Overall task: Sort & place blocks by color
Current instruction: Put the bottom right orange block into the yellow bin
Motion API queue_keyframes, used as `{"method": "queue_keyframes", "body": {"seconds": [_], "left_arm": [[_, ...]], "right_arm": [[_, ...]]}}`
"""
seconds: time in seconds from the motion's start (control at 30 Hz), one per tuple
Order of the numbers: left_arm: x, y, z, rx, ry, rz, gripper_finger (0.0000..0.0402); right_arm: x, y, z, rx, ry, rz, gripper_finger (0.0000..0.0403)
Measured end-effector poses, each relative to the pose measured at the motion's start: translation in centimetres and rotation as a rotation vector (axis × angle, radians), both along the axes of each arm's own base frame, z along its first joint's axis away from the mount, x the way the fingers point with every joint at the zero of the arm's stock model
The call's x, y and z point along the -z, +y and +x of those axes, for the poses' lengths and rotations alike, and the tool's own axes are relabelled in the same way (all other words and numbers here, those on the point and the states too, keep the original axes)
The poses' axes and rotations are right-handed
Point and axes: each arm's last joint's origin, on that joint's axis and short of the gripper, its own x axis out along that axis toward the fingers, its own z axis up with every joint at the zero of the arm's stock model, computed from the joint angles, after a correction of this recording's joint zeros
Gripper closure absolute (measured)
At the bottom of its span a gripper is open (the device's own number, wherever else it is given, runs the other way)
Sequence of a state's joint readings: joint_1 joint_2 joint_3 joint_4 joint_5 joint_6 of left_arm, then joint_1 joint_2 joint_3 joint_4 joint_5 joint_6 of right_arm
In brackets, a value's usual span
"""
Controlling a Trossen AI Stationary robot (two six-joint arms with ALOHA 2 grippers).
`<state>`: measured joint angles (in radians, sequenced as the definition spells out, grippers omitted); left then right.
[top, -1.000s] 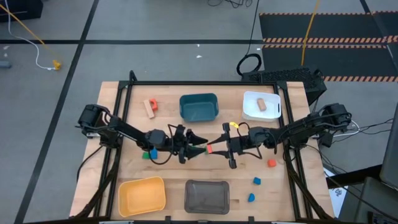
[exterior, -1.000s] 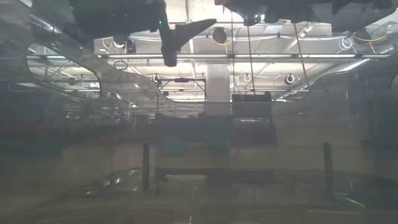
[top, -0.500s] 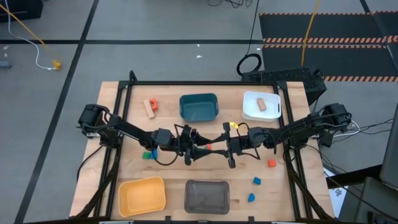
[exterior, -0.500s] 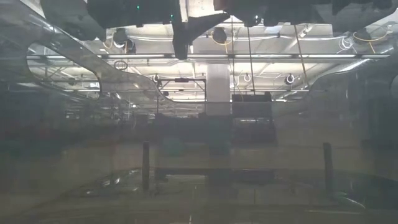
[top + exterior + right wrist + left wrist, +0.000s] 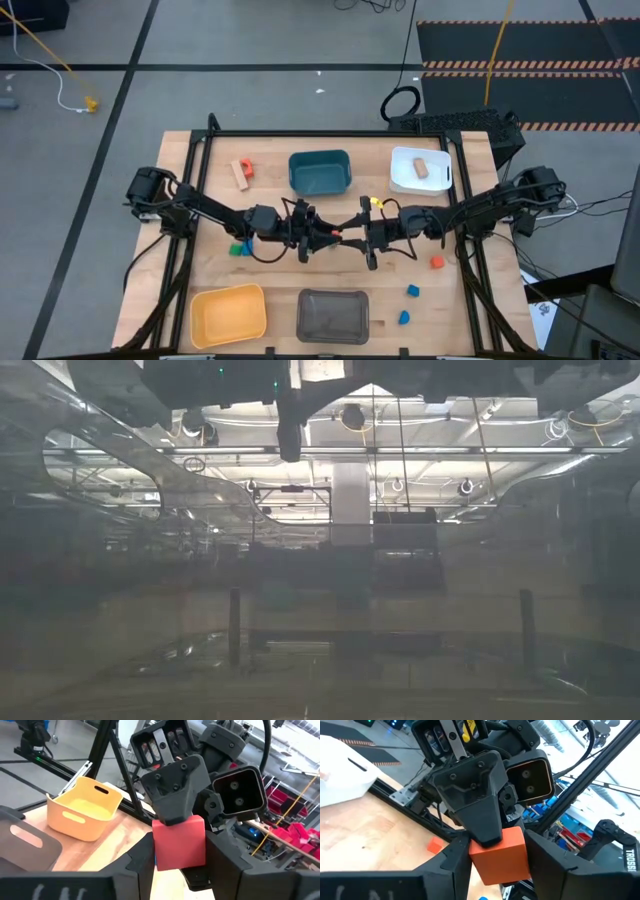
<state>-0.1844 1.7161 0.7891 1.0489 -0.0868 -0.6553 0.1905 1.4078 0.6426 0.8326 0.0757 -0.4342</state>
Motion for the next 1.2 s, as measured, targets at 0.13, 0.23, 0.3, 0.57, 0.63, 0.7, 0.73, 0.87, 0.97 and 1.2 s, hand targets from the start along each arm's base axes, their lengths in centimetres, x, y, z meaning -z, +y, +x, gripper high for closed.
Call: {"method": "queue_keyframes", "body": {"seconds": [0.13,0.23,0.3,0.57,0.63,0.7,0.73,0.87,0.97,1.2], "left_arm": [[0.0,0.0,0.0,0.003,-0.002,0.017,0.0245],[0.0,0.0,0.0,0.002,-0.002,0.026,0.0257],[0.0,0.0,0.0,0.001,-0.002,0.034,0.0257],[-0.1,0.0,0.0,0.010,-0.010,0.033,0.0258],[-0.2,-0.1,0.0,0.016,-0.016,0.033,0.0258],[-0.1,-0.1,0.0,0.027,-0.012,0.034,0.0257],[-0.1,0.0,0.0,0.030,-0.012,0.035,0.0257],[0.1,0.3,0.1,0.081,0.006,0.031,0.0259],[0.4,0.9,0.2,0.141,0.051,-0.006,0.0259],[1.1,0.8,0.1,0.310,0.158,-0.122,0.0259]], "right_arm": [[0.0,0.0,0.0,0.002,0.001,0.001,0.0254],[0.0,0.0,0.0,0.002,0.003,0.038,0.0230],[0.0,0.0,0.0,0.005,0.007,0.058,0.0213],[-0.1,0.1,-0.3,0.035,0.023,0.073,0.0166],[-0.4,0.2,-0.6,0.047,0.041,0.109,0.0164],[-0.7,0.2,-1.2,0.082,0.074,0.135,0.0164],[-0.8,0.1,-1.5,0.102,0.100,0.150,0.0164],[-0.6,-0.2,-2.8,0.194,0.230,0.248,0.0165],[-0.6,-0.4,-3.8,0.222,0.309,0.349,0.0165],[-0.4,-0.6,-5.6,0.297,0.440,0.570,0.0165]]}}
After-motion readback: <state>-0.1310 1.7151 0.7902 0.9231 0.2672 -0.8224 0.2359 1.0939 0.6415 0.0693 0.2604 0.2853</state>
